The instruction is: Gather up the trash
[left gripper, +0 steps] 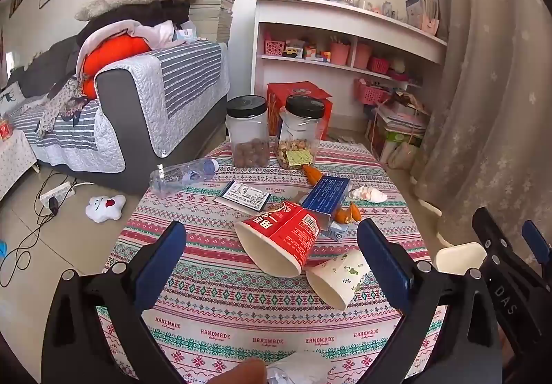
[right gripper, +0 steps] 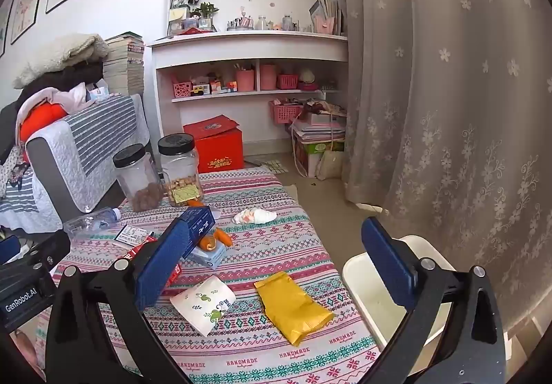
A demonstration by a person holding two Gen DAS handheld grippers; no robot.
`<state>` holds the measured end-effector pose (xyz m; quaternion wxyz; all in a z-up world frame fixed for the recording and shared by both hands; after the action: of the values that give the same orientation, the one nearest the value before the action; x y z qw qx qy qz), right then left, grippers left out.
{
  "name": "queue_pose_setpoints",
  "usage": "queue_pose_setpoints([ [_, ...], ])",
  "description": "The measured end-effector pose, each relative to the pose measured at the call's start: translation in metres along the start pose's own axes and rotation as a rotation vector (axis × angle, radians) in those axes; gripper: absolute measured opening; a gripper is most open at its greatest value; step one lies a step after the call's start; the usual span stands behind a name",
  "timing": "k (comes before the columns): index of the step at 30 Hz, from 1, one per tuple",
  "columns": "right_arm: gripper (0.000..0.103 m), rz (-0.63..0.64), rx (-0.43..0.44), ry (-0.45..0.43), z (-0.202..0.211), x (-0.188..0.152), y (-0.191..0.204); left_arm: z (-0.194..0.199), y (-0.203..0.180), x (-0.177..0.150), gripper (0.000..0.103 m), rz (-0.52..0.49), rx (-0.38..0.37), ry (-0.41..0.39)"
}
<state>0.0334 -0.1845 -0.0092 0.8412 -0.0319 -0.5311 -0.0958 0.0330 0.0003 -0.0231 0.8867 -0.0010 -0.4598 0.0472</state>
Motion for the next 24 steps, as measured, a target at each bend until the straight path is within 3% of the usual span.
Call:
queue_pose_setpoints([
  [24,0.096,0.017,-0.001,0.011,-0.0014,-0.0029,0.0045,-0.0032,0.0057,-0.0057,0.096,0.007,0.001,0.007],
])
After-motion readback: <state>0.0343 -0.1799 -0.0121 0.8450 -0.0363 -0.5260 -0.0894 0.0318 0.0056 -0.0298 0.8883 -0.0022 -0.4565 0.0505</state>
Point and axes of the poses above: each gripper's, at about its wrist camera, not at the fingertips, and z roughly against the way its jaws point, y to its left, x to its top, the point moved 4 cm from there along -z, roughly the way its jaws point, and after that the axes turned 3 degrees about x, right-handed, at the moved point
